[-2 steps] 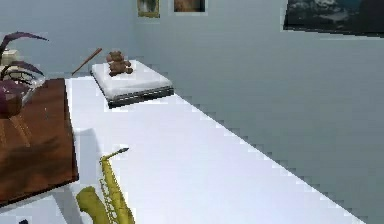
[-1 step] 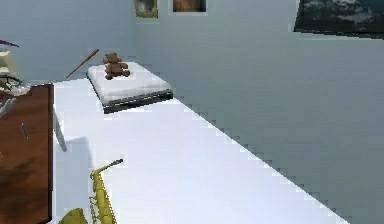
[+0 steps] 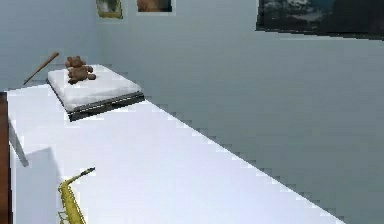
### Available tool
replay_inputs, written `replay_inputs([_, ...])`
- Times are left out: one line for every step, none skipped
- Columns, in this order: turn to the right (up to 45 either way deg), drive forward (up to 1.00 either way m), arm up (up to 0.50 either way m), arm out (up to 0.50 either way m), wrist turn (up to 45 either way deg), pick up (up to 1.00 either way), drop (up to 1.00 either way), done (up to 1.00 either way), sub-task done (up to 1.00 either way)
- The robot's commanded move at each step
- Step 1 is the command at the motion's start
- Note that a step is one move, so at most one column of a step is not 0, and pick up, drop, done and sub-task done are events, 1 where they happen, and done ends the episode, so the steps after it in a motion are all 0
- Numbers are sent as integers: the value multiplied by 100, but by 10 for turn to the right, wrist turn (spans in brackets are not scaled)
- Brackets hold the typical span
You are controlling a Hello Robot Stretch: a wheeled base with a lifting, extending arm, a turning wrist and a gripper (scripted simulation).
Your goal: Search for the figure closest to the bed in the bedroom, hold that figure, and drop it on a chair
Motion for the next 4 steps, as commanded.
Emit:
replay_inputs([0,65,0,0,0,0,0,0,0])
replay_inputs([-390,0,0,0,0,0,0,0,0])
replay_inputs([0,100,0,0,0,0,0,0,0])
replay_inputs([0,85,0,0,0,0,0,0,0])
